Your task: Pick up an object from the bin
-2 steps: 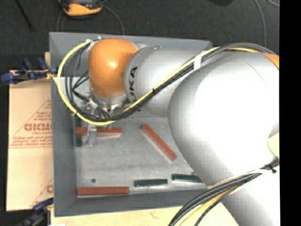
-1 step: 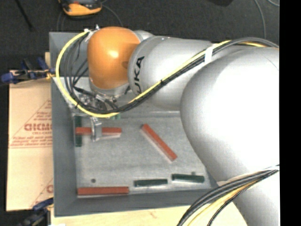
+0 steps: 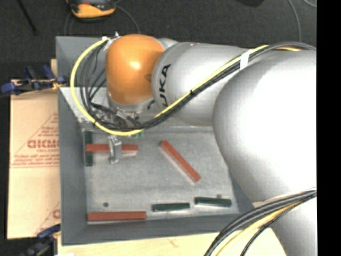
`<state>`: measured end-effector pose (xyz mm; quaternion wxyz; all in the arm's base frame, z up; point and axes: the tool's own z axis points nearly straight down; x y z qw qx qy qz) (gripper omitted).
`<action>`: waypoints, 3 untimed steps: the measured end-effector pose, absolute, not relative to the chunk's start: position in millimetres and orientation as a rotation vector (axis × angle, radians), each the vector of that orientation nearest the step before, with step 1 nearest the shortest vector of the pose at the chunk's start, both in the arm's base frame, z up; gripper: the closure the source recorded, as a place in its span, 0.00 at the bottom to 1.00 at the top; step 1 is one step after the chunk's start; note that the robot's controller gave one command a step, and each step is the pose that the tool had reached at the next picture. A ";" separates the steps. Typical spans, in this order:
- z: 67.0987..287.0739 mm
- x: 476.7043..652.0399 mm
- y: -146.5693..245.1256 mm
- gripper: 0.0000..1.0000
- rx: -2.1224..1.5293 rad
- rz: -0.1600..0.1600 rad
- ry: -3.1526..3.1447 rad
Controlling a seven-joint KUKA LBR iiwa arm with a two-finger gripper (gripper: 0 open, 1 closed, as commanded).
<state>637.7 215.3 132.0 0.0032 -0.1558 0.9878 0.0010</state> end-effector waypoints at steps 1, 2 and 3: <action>107.1 629.7 220.5 0.00 -0.025 0.003 3.138; 85.5 634.6 221.3 0.00 -0.399 0.000 3.112; 79.6 644.9 226.7 0.00 -0.918 -0.005 2.993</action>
Offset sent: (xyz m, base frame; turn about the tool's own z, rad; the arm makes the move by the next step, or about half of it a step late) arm -0.0010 0.0067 -0.0620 -0.0293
